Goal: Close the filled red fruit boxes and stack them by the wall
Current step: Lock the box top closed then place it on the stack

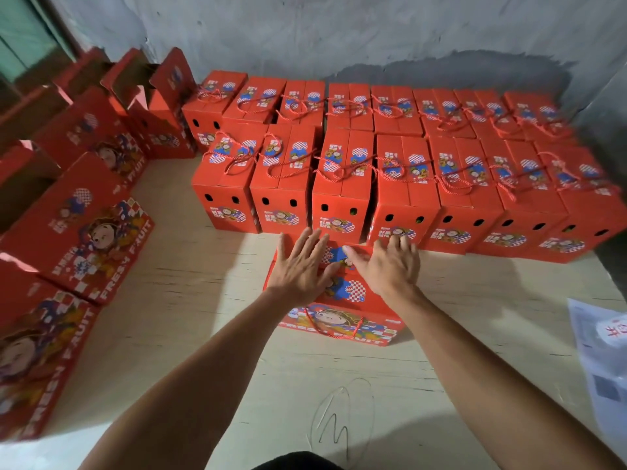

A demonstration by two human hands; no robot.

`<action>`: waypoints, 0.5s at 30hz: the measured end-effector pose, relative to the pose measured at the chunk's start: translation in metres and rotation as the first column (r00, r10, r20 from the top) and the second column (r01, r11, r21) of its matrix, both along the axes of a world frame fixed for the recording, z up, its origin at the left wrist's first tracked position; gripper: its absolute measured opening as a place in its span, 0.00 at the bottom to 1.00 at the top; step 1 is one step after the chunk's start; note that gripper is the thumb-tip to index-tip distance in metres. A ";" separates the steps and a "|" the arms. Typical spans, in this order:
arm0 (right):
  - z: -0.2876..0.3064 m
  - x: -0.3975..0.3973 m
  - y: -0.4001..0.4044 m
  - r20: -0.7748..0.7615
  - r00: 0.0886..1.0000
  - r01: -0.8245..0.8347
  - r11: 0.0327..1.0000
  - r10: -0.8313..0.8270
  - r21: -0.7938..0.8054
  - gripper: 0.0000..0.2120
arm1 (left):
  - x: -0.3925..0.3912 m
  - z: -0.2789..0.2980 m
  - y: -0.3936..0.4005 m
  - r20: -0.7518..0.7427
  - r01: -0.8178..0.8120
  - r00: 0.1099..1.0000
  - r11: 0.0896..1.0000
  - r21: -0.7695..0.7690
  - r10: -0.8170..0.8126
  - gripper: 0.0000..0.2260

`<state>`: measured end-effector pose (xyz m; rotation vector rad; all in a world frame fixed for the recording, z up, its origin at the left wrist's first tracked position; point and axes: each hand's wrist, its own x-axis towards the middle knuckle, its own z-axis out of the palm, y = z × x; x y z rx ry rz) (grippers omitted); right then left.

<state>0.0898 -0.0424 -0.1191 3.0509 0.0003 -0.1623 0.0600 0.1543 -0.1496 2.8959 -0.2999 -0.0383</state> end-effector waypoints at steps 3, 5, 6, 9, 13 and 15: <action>0.002 -0.014 0.008 0.001 0.997 0.080 0.996 -0.080 -0.050 0.48 | 0.010 0.001 0.016 0.056 0.096 0.994 0.995 0.004 -0.096 0.38; 0.004 -0.026 0.008 -0.018 0.992 0.122 0.992 -0.123 -0.040 0.46 | 0.014 0.003 0.024 0.085 0.049 0.995 0.999 -0.021 -0.048 0.44; 0.005 -0.033 0.008 -0.028 0.991 0.132 0.991 -0.133 -0.028 0.45 | 0.015 0.004 0.027 0.088 0.003 0.996 0.999 -0.045 0.001 0.47; 0.005 -0.056 0.007 -0.019 0.991 0.132 0.991 -0.132 -0.003 0.41 | 0.016 0.007 0.024 0.023 -0.163 0.986 0.981 -0.107 0.167 0.51; -0.005 -0.084 0.026 -0.052 0.993 0.114 0.990 -0.110 0.083 0.39 | 0.000 0.005 0.004 -0.156 -0.483 0.875 0.842 -0.239 0.458 0.52; -0.007 -0.094 0.032 -0.102 0.991 0.104 0.986 -0.091 0.128 0.38 | -0.006 0.004 0.002 -0.210 -0.562 0.827 0.750 -0.348 0.522 0.54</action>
